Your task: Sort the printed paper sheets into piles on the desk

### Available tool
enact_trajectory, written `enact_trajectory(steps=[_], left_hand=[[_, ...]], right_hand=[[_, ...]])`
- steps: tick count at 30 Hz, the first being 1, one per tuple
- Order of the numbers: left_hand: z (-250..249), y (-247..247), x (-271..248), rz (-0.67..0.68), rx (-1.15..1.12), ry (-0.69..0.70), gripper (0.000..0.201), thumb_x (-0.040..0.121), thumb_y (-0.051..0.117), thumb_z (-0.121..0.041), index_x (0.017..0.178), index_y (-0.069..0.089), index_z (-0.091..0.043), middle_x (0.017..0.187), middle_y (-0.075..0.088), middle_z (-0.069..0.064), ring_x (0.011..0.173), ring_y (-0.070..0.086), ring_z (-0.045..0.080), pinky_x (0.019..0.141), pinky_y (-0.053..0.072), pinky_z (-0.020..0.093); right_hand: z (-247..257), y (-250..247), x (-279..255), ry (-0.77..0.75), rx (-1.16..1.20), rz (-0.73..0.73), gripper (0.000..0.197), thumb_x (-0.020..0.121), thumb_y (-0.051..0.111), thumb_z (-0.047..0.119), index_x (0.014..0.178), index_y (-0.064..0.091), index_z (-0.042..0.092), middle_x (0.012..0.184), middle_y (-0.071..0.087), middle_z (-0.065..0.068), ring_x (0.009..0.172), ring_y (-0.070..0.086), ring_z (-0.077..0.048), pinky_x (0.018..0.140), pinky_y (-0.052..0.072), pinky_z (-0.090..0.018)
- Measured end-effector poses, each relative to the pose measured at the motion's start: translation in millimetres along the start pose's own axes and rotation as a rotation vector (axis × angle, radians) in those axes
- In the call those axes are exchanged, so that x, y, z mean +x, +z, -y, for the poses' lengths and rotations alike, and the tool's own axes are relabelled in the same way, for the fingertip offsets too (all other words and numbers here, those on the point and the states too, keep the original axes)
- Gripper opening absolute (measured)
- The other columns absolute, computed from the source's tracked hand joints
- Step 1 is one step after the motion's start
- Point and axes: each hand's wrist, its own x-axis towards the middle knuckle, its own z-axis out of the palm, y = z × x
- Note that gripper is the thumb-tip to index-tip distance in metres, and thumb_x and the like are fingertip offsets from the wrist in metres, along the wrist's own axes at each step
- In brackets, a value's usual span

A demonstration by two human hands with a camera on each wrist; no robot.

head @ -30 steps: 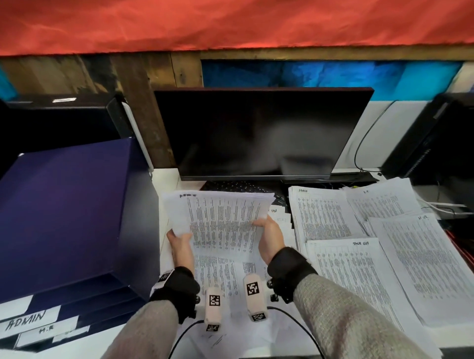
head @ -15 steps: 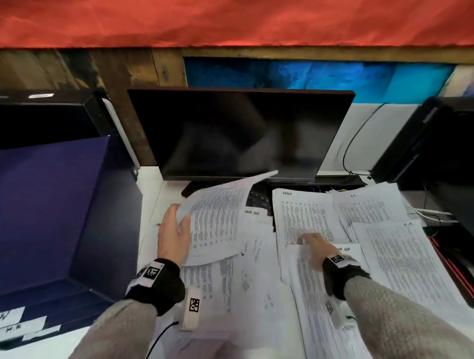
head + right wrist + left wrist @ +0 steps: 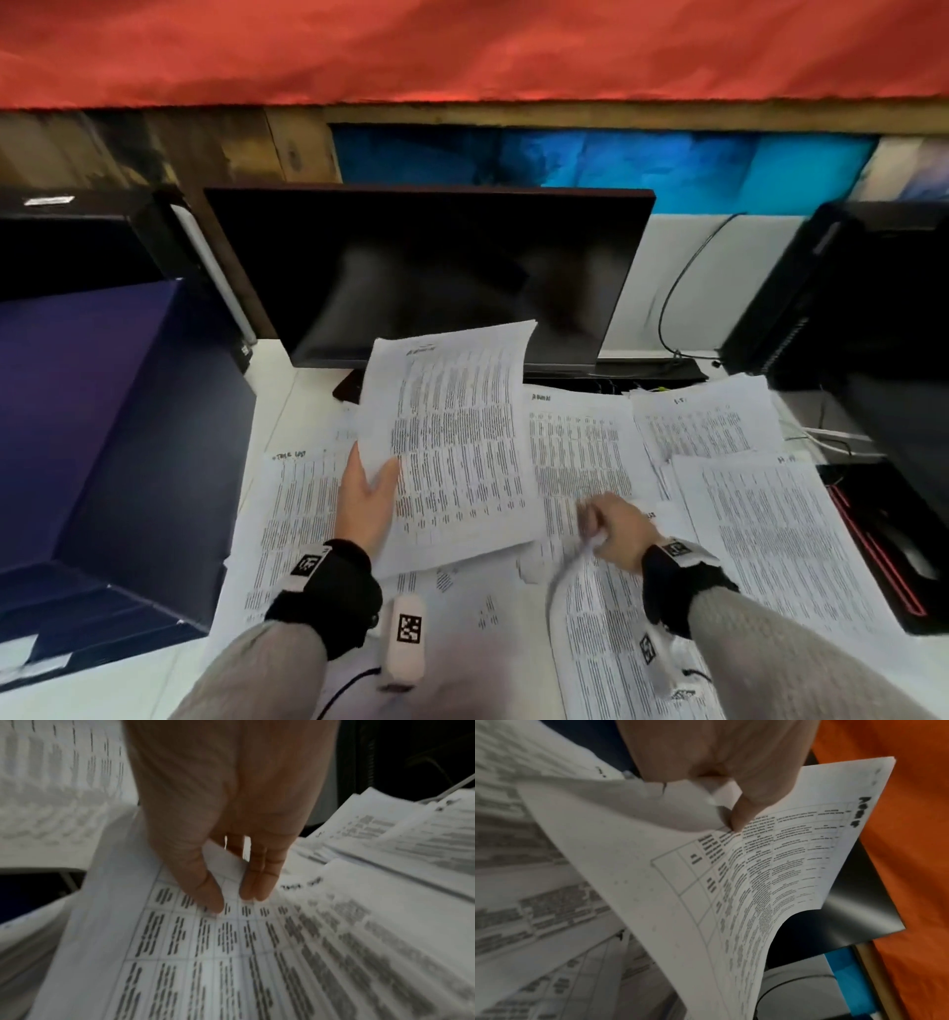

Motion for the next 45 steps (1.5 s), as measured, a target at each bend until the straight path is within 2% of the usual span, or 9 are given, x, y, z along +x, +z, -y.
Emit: enact_trajectory(steps=[5, 11, 17, 22, 26, 31, 34, 39, 45], left_hand=[[21, 32, 0, 0.075, 0.025, -0.092, 0.049, 0.095, 0.043, -0.007, 0.139, 0.039, -0.028, 0.127, 0.056, -0.009, 0.123, 0.049, 0.016, 0.111, 0.033, 0.041], [39, 95, 0, 0.279, 0.218, -0.186, 0.051, 0.094, 0.039, -0.005, 0.142, 0.035, -0.021, 0.136, 0.05, -0.001, 0.119, 0.047, 0.017, 0.109, 0.034, 0.033], [35, 158, 4, 0.344, 0.445, -0.22, 0.048, 0.096, 0.034, 0.0, 0.143, 0.025, -0.002, 0.137, 0.038, 0.005, 0.131, 0.037, 0.029, 0.108, 0.029, 0.03], [36, 167, 17, 0.384, 0.796, -0.175, 0.053, 0.097, 0.039, -0.013, 0.146, 0.02, -0.006, 0.142, 0.034, 0.017, 0.127, 0.042, 0.033, 0.107, 0.035, 0.039], [32, 136, 20, 0.371, 0.874, -0.027, 0.058, 0.1, 0.038, -0.022, 0.15, 0.013, -0.009, 0.146, 0.028, 0.017, 0.132, 0.037, 0.03, 0.109, 0.032, 0.035], [37, 44, 26, 0.167, 0.684, 0.014, 0.028, 0.097, 0.042, -0.011, 0.122, 0.055, -0.015, 0.126, 0.049, 0.008, 0.106, 0.057, 0.02, 0.092, 0.043, 0.025], [48, -20, 33, 0.009, 0.706, -0.052, 0.025, 0.095, 0.043, -0.008, 0.111, 0.061, -0.014, 0.12, 0.059, 0.011, 0.102, 0.059, 0.025, 0.091, 0.047, 0.031], [51, -105, 36, -0.225, 1.053, -0.335, 0.04, 0.089, 0.051, -0.02, 0.129, 0.047, -0.017, 0.13, 0.048, 0.014, 0.116, 0.049, 0.032, 0.095, 0.042, 0.043], [65, -130, 40, -0.204, 0.934, -0.431, 0.078, 0.08, 0.068, -0.015, 0.144, 0.024, -0.009, 0.143, 0.027, 0.021, 0.128, 0.03, 0.039, 0.104, 0.034, 0.051]], right_hand=[[-21, -30, -27, -0.1, 0.191, -0.132, 0.038, 0.069, 0.042, -0.016, 0.075, 0.044, 0.022, 0.081, 0.052, 0.012, 0.078, 0.052, -0.001, 0.065, 0.039, -0.01], [-47, -29, -44, -0.125, 0.249, -0.262, 0.05, 0.061, 0.047, -0.014, 0.076, 0.048, 0.034, 0.081, 0.057, 0.008, 0.078, 0.056, -0.009, 0.072, 0.046, -0.028], [-38, -26, -55, -0.117, 0.303, -0.28, 0.039, 0.064, 0.049, -0.005, 0.076, 0.049, 0.032, 0.081, 0.056, 0.003, 0.076, 0.054, -0.011, 0.069, 0.042, -0.022], [-26, -22, -43, -0.049, 0.258, -0.279, 0.04, 0.069, 0.048, -0.012, 0.077, 0.048, 0.027, 0.087, 0.055, 0.0, 0.079, 0.054, -0.013, 0.066, 0.041, -0.017], [-6, -13, -24, 0.048, 0.213, -0.283, 0.028, 0.084, 0.056, 0.002, 0.104, 0.053, 0.021, 0.111, 0.056, -0.007, 0.095, 0.058, -0.02, 0.086, 0.048, -0.028], [28, 12, -3, 0.038, 0.118, -0.185, 0.058, 0.089, 0.051, 0.003, 0.143, 0.034, 0.012, 0.149, 0.03, -0.012, 0.135, 0.037, -0.027, 0.113, 0.03, -0.035], [68, 35, 4, -0.037, 0.145, -0.181, 0.043, 0.089, 0.051, 0.005, 0.132, 0.048, 0.012, 0.13, 0.044, -0.013, 0.116, 0.051, -0.027, 0.103, 0.039, -0.031], [138, 89, 7, -0.104, 0.321, -0.006, 0.028, 0.092, 0.044, 0.009, 0.108, 0.065, 0.015, 0.102, 0.066, -0.003, 0.077, 0.058, -0.007, 0.066, 0.044, -0.015], [182, 132, 14, 0.071, 0.579, 0.131, 0.037, 0.092, 0.046, 0.012, 0.128, 0.052, 0.007, 0.104, 0.066, -0.013, 0.077, 0.058, -0.018, 0.081, 0.054, -0.032]])
